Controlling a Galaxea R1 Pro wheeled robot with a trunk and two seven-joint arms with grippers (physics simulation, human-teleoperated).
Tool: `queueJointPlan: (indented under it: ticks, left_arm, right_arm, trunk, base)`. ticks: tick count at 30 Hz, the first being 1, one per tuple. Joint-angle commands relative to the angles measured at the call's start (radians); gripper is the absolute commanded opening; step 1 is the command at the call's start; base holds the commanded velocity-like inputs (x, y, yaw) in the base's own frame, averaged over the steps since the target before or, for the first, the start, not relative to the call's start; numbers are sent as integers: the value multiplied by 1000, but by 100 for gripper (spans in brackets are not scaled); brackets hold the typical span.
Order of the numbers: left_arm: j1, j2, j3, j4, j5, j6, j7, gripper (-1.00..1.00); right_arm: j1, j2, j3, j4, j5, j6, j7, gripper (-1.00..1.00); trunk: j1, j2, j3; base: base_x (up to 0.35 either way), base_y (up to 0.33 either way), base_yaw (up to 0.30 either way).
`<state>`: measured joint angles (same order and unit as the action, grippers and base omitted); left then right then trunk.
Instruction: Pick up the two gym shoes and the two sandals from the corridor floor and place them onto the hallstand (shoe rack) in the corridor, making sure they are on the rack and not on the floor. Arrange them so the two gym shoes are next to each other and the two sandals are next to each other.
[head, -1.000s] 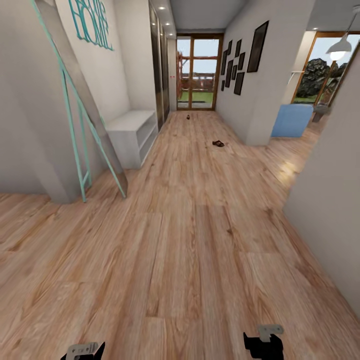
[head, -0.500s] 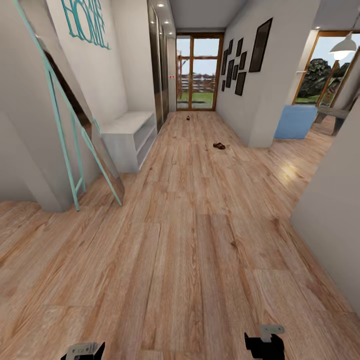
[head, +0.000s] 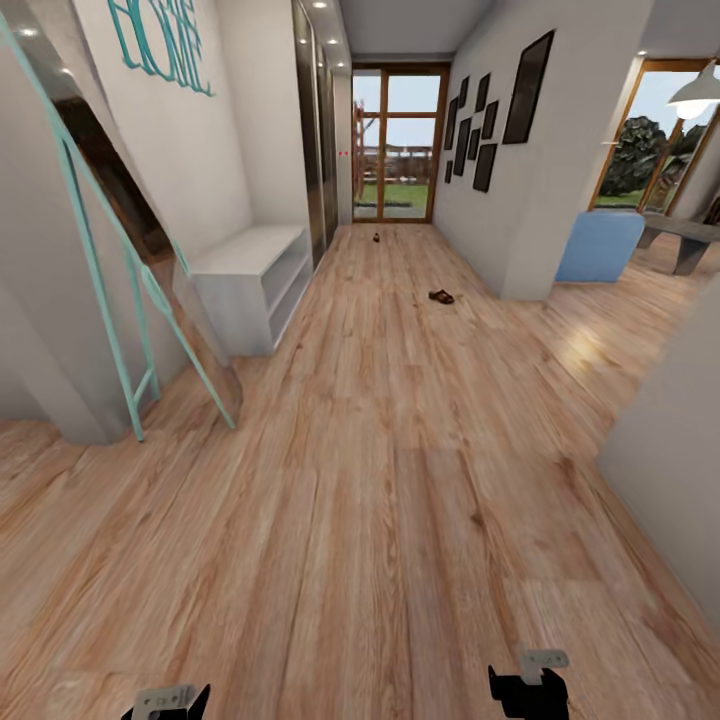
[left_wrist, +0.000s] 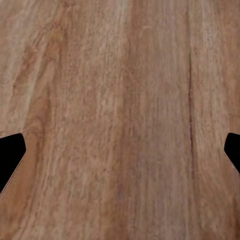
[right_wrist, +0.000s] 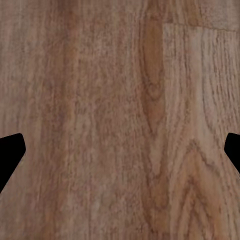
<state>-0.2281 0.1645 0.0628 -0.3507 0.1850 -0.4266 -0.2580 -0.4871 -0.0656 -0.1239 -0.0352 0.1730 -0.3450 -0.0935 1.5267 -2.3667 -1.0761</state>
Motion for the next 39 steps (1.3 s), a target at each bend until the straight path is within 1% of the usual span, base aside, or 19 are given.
queueJointPlan:
  ticks: [1, 17, 26, 39]
  left_arm:
    - [-1, 0, 5, 1, 7, 0, -10, 100]
    - [0, 0, 5, 1, 6, 0, -10, 100]
    - [0, 0, 5, 1, 7, 0, -10, 100]
    - [0, 0, 5, 1, 9, 0, -10, 100]
  right_arm:
    - [-1, 1, -8, 1, 10, -3, -3, 100]
    - [-1, 3, -8, 1, 8, -2, -3, 100]
    - [-1, 3, -8, 1, 8, -2, -3, 100]
    - [-1, 3, -8, 1, 8, -2, -3, 100]
  trunk:
    - [0, 0, -1]
    - [0, 0, -1]
    - [0, 0, -1]
    - [0, 0, -1]
  base:
    - [339, 0, 0]
    - [339, 0, -2]
    - [339, 0, -137]
    - [339, 0, -8]
